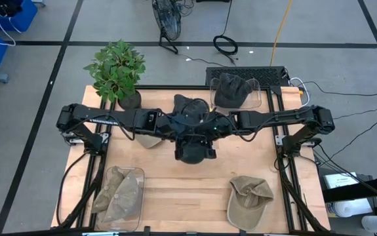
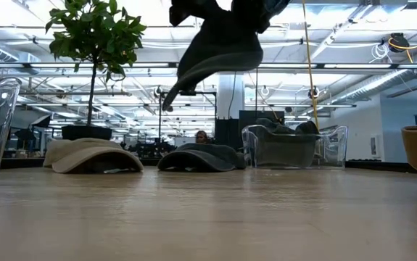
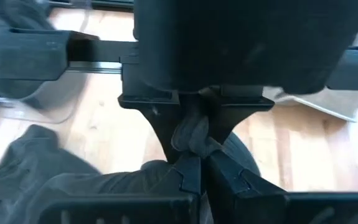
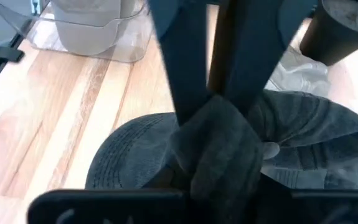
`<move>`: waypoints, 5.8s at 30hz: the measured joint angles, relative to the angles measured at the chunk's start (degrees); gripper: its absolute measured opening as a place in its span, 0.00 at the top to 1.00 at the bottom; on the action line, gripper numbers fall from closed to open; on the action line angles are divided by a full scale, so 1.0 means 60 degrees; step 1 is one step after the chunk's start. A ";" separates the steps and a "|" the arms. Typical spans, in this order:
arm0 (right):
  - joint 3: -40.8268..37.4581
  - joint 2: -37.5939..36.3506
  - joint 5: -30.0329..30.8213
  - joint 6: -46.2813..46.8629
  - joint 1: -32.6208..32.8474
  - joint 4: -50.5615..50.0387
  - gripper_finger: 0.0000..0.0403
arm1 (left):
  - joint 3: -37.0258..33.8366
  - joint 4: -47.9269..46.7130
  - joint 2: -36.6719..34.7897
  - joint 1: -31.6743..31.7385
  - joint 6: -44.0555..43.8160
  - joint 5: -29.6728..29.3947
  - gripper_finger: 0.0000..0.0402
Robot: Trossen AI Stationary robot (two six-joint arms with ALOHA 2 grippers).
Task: Pick & Place hat
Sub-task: Put the black cap into the top transparent bin, then put the brown cap into the bottom transparent bin
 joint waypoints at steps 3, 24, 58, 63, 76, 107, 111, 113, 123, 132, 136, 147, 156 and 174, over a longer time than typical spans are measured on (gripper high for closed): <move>0.0000 0.0000 0.0003 0.0161 0.0000 -0.0115 0.94 | 0.0000 0.0016 0.0000 -0.0002 -0.0082 -0.0348 0.88; -0.1831 -0.2051 0.2408 0.2890 0.0005 -0.2210 0.98 | 0.0014 -0.1363 -0.1240 0.1467 0.1220 0.0087 0.28; -0.5322 -0.5032 -0.0662 -0.8188 -0.7466 0.3188 0.98 | -0.6025 0.5528 -0.5865 0.2268 -0.0200 0.0575 0.99; -0.5468 -0.4807 -0.1120 -0.9438 -0.7632 0.3019 0.98 | -0.6025 0.5512 -0.5869 0.2266 -0.0590 0.0573 0.96; -0.7462 -0.3520 -0.1897 -0.8897 -0.8001 0.5463 0.98 | -0.6025 0.6297 -0.5869 0.2266 -0.0959 0.0132 0.97; -0.7872 -0.4213 0.1705 -0.5210 -0.8309 0.6427 0.28 | -0.6025 0.6513 -0.5869 0.2237 -0.1237 0.0004 0.99; -0.7872 -0.4857 0.2766 -0.4950 -0.8309 0.6409 0.17 | -0.6025 0.6506 -0.5869 0.2240 -0.1182 0.0004 0.97; -0.7872 -0.5262 0.3044 -0.4877 -0.8309 0.6433 0.14 | -0.6025 0.6501 -0.5869 0.2237 -0.1175 0.0004 0.95; -0.7872 -0.6829 0.2821 -0.1468 -0.8202 0.6188 0.11 | -0.6025 0.6207 -0.5869 0.2266 -0.0694 0.0004 0.96; -0.7868 -0.7418 -0.0659 0.5401 -0.7162 0.9289 0.20 | -0.6025 0.6221 -0.5869 0.2266 -0.0579 0.0004 0.85; -0.7865 -0.7420 -0.0287 0.4747 -0.5631 0.9610 0.35 | -0.6019 0.5991 -0.5869 0.2266 -0.0374 0.0168 0.77; -0.7311 -0.6056 0.1606 0.3267 -0.1523 0.8994 0.97 | -0.6018 0.3713 -0.5869 0.2262 -0.0684 0.1303 0.37; -0.6573 -0.4556 0.3131 0.3643 -0.0009 0.8586 0.99 | -0.6018 -0.0012 -0.5931 0.2237 -0.2351 -0.0749 0.21; -0.6568 -0.3650 0.3288 0.4589 0.0466 0.9149 1.00 | -0.6019 -0.5673 -0.5670 0.3498 -0.5969 -0.0352 0.29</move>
